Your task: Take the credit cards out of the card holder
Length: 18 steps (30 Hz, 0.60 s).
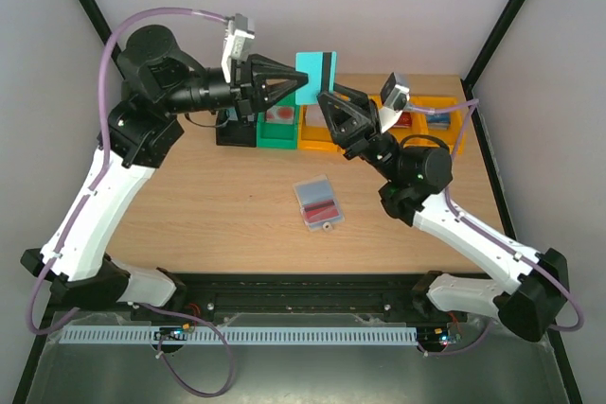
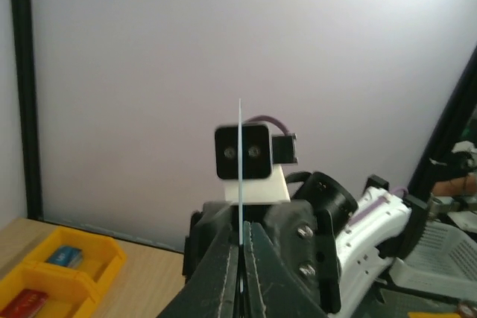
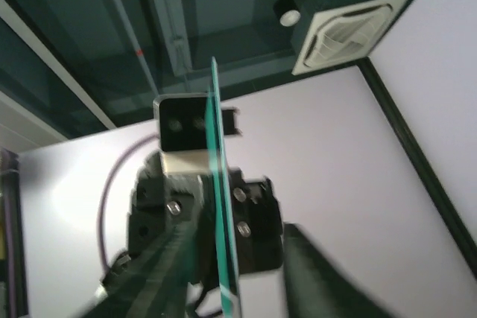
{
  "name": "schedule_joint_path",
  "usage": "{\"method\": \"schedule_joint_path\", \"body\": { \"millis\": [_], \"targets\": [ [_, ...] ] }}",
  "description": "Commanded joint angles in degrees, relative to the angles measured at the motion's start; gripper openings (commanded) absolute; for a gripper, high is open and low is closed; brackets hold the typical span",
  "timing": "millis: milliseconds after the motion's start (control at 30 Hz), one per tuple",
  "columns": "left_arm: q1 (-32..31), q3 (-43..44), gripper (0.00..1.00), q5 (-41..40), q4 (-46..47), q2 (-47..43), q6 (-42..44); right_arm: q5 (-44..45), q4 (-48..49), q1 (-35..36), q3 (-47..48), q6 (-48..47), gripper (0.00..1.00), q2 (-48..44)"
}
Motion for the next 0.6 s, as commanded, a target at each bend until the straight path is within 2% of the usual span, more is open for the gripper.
{"method": "schedule_joint_path", "body": {
  "millis": [0,67,167,233,367,467,567],
  "targets": [
    [0.5,8.0,0.02,-8.9,-11.3,0.5,14.9,5.4,-14.4,0.3,-0.7,-7.9,0.55,-5.7],
    [1.4,10.4,0.02,-17.8,-19.3,1.3,25.9,13.6,-24.3,0.2,-1.1,-12.2,0.79,-9.8],
    [2.4,9.1,0.02,-34.4,-27.7,2.4,42.4,22.7,-42.7,0.3,0.3,-19.5,0.99,-15.0],
    [3.6,3.1,0.02,-44.4,-28.1,2.3,51.5,27.6,-53.4,0.3,2.0,-22.4,0.99,-17.1],
    [8.4,-16.1,0.02,-56.9,-12.0,-1.6,68.4,33.2,-69.2,0.3,3.3,-24.6,0.99,-19.1],
    [11.7,-25.9,0.02,-63.1,-1.4,-0.9,80.5,32.8,-73.6,0.3,2.5,-25.7,0.99,-20.1],
    [15.4,-27.3,0.02,-63.7,0.8,2.9,86.2,30.2,-75.4,0.3,2.6,-27.6,0.99,-20.5]
  ]
}}
